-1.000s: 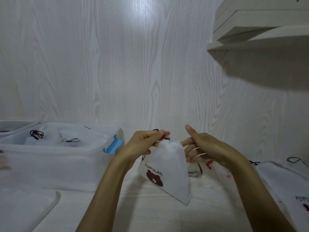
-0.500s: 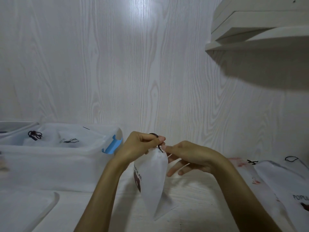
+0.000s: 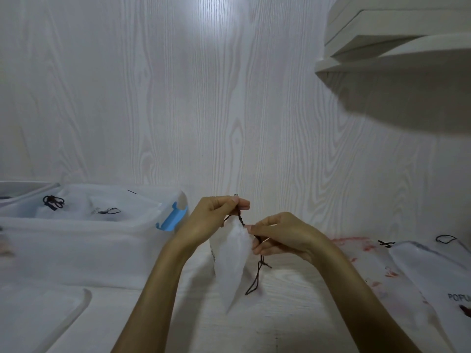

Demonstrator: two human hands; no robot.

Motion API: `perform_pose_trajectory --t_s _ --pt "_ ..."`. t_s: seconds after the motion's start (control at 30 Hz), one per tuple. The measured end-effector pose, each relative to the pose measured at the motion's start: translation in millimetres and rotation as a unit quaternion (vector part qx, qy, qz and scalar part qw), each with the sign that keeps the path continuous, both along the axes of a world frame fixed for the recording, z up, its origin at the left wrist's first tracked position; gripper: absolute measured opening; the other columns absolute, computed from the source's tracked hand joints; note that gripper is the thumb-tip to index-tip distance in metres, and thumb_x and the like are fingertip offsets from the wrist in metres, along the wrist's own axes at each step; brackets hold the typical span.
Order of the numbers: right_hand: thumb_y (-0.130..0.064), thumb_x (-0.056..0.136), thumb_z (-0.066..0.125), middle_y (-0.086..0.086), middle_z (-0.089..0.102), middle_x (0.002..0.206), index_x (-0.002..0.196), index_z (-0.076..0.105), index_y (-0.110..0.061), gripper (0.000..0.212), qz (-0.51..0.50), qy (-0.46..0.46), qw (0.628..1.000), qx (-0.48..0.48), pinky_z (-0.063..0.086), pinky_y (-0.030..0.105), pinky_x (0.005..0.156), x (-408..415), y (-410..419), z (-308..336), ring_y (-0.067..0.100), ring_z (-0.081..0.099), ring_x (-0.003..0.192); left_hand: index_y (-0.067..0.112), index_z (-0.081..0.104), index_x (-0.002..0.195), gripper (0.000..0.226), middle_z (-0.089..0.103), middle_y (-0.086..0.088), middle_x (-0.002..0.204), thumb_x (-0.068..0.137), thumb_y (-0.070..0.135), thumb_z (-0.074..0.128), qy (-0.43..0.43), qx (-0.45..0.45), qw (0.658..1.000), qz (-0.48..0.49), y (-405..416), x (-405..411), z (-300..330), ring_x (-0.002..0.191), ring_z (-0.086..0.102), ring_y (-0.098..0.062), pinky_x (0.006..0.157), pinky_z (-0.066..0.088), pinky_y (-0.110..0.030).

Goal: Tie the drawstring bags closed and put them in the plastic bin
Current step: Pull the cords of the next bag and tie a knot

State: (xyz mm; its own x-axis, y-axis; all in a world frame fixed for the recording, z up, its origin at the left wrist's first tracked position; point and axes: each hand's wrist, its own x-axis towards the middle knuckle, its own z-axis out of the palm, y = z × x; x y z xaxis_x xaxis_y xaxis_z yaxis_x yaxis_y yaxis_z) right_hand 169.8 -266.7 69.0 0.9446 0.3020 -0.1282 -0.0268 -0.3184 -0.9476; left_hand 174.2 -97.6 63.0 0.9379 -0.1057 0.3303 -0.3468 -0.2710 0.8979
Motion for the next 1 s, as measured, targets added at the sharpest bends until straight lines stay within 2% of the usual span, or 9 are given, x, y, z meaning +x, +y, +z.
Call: perform_pose_trajectory --t_s 0.13,0.3,0.47,0.57,0.63,0.7,0.83,0.93,1.0 --pt "-0.018 0.091 0.060 0.012 0.071 0.081 0.093 0.071 0.002 0.022 0.003 -0.028 0.995 -0.096 0.056 0.018 0.063 -0.2 1.8 -3.0 0.009 0.065 0.060 0.012 0.066 0.094 0.031 0.074 0.001 0.101 0.101 0.018 0.036 0.056 -0.180 0.982 -0.035 -5.0 -1.6 8.2 0.088 0.070 -0.005 0.060 0.051 -0.013" --pt "-0.011 0.091 0.057 0.001 0.066 0.067 0.087 0.072 -0.008 0.015 0.021 -0.048 0.995 -0.088 0.048 0.013 0.054 -3.3 -0.1 2.6 0.002 0.061 0.051 0.011 0.065 0.094 0.025 0.076 0.001 0.089 0.100 0.019 0.042 0.106 -0.298 0.946 -0.066 -4.5 -8.7 20.1 0.077 0.071 -0.005 0.053 0.054 -0.014" --pt "-0.013 0.089 0.061 0.005 0.070 0.073 0.091 0.072 -0.005 0.013 0.044 -0.029 0.998 -0.037 0.053 0.016 0.058 -3.1 -5.9 6.6 0.008 0.065 0.060 0.008 0.059 0.091 0.021 0.072 -0.003 0.083 0.099 0.011 0.040 0.188 -0.493 0.835 -0.158 1.9 -9.2 21.1 0.067 0.070 -0.009 0.046 0.050 -0.013" --pt "-0.018 0.085 0.067 0.005 0.069 0.067 0.084 0.070 -0.006 0.013 0.067 0.000 0.998 0.008 0.051 0.014 0.055 -5.1 -14.1 13.0 0.008 0.065 0.056 0.014 0.057 0.085 0.020 0.056 0.008 0.061 0.098 0.016 0.042 0.178 -0.424 0.879 -0.124 4.0 -2.4 15.6 0.047 0.050 -0.001 0.033 0.030 -0.011" --pt "-0.020 0.085 0.066 0.004 0.069 0.069 0.086 0.070 -0.007 0.013 0.088 0.018 0.996 0.027 0.053 0.014 0.058 -4.7 -21.1 15.6 0.008 0.065 0.059 0.017 0.060 0.083 0.021 0.051 0.011 0.057 0.097 0.020 0.044 0.150 -0.282 0.945 -0.065 1.9 0.0 12.9 0.045 0.043 -0.001 0.032 0.025 -0.012" --pt "-0.021 0.082 0.066 0.004 0.070 0.073 0.089 0.070 -0.008 0.015 0.123 0.032 0.991 0.034 0.053 0.014 0.061 -5.6 -26.1 17.3 0.007 0.064 0.061 0.020 0.067 0.084 0.024 0.051 0.013 0.059 0.096 0.024 0.046 0.124 -0.133 0.983 -0.025 -3.2 -1.4 10.4 0.049 0.042 0.000 0.040 0.028 -0.011" --pt "-0.029 0.076 0.066 -0.002 0.071 0.081 0.091 0.075 -0.016 0.021 0.120 -0.017 0.991 0.055 0.042 0.013 0.059 -4.6 -25.8 15.2 0.002 0.051 0.055 0.026 0.075 0.077 0.027 0.055 0.011 0.063 0.093 0.029 0.054 0.121 -0.030 0.992 -0.024 -10.8 -5.0 6.6 0.061 0.050 -0.003 0.059 0.041 -0.014" --pt "-0.046 0.067 0.068 -0.012 0.067 0.077 0.084 0.078 -0.022 0.031 0.026 -0.103 0.992 0.065 0.034 0.019 0.066 2.4 -22.4 9.7 0.005 0.039 0.059 0.026 0.075 0.063 0.033 0.057 0.008 0.064 0.092 0.029 0.059 0.147 -0.047 0.987 -0.043 -13.2 -5.8 6.2 0.062 0.051 -0.003 0.066 0.042 -0.018" --pt "-0.053 0.066 0.067 -0.015 0.066 0.079 0.087 0.078 -0.025 0.037 -0.014 -0.145 0.987 0.068 0.034 0.022 0.072 5.1 -19.8 6.7 0.006 0.039 0.066 0.025 0.077 0.068 0.031 0.054 0.008 0.061 0.092 0.026 0.058 0.158 -0.084 0.982 -0.063 -12.8 -6.6 8.0 0.056 0.047 -0.001 0.056 0.040 -0.014"
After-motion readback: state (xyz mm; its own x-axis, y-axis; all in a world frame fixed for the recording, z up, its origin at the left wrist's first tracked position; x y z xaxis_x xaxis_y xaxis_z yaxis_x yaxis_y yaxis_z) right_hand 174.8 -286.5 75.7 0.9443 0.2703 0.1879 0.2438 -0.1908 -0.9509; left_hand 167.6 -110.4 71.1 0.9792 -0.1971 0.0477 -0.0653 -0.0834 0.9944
